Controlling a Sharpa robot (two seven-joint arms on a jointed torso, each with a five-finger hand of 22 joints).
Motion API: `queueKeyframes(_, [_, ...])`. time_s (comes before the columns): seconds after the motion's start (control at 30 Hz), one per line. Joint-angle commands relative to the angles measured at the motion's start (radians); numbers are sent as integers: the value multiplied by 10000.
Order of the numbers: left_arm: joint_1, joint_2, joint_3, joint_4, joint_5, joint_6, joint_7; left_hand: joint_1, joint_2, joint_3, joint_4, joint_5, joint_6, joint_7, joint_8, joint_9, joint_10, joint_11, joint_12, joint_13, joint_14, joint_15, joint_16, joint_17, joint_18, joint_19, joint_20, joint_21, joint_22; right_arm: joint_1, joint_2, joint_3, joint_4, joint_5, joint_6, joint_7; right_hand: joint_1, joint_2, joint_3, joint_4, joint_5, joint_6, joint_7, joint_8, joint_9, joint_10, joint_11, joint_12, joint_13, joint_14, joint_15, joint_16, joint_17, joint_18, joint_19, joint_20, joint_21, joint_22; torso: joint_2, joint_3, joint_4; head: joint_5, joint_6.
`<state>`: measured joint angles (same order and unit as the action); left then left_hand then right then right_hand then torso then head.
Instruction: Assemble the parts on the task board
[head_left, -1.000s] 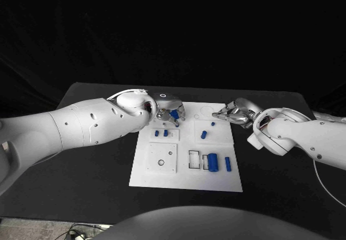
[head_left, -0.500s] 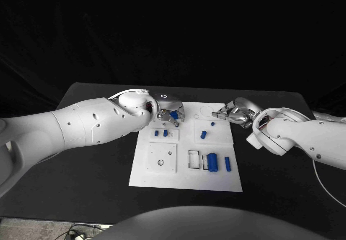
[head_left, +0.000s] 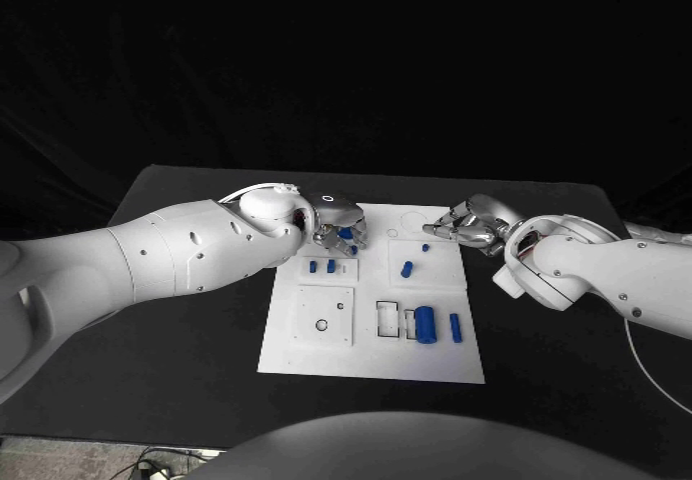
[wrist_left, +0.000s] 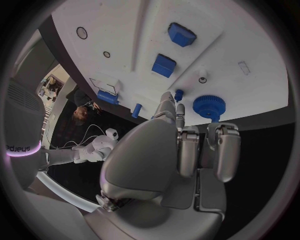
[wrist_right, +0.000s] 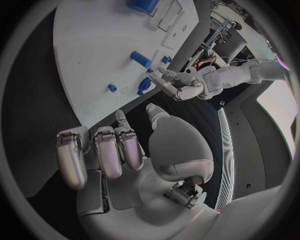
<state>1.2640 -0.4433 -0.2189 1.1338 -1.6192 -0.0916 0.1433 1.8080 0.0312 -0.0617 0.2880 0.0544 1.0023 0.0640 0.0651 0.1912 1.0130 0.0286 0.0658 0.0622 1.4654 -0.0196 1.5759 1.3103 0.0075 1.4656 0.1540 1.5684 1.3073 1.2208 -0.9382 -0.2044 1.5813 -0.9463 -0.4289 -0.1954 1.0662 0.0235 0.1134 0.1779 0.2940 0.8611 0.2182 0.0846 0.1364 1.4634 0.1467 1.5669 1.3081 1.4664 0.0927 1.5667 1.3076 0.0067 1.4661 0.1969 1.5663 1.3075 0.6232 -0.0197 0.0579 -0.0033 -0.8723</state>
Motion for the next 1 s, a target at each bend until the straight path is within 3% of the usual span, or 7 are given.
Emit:
queueKeyframes(0.03, [-7, 46, 7, -36, -215, 171, -25, 65, -30, 60, 2, -60, -31, 74, -14, -12, -24, 20, -2, -7, 1054, 6, -51, 2605, -75, 1052, -74, 24, 2635, -6, 9, 0, 19, -30, 94, 13, 18, 56, -47, 1, 64, 93, -10, 18, 12, 1074, 38, 39, 2627, 1044, 28, 41, 2632, -67, 1047, 79, 45, 2633, 2, -3, -2, -19, -4])
queueKeyframes(0.53, [-15, 112, 8, -100, -345, 83, -172, 184, -12, 230, 18, -60, -250, 89, -51, -162, -123, 36, -27, -13, 1054, 40, -51, 2605, -75, 1052, -75, 24, 2635, -5, 15, 0, 31, -31, 174, -38, 18, 56, -47, 1, 64, 93, -10, 18, 12, 1074, 38, 39, 2627, 1044, 28, 41, 2632, -67, 1047, 79, 45, 2633, -1, 9, -12, 6, -4])
queueKeyframes(0.7, [-15, 141, 8, -130, -351, 42, -253, 178, -41, 320, 23, -59, -583, -2, -51, -311, -302, -35, -40, -14, 1054, -27, -51, 2605, -75, 1052, -74, 24, 2635, -5, 8, 0, 41, -32, 166, -30, 14, 67, -50, 7, 69, 107, -15, 27, 17, 1074, 33, 39, 2627, 1044, 23, 41, 2632, -67, 1047, 77, 45, 2633, 5, 8, -14, -3, -4])
queueKeyframes(1.0, [-17, 240, 7, -271, -356, 242, -308, 186, -34, 382, 15, -58, -620, -9, -23, -354, -382, -59, -38, -13, 1054, -52, -51, 2605, -75, 1052, -74, 24, 2635, -5, 11, 0, 37, -6, 233, -69, 14, 67, -50, 7, 69, 107, -15, 27, 17, 1074, 33, 39, 2627, 1044, 23, 41, 2632, -67, 1047, 77, 45, 2633, 1, 8, 4, -12, -4])
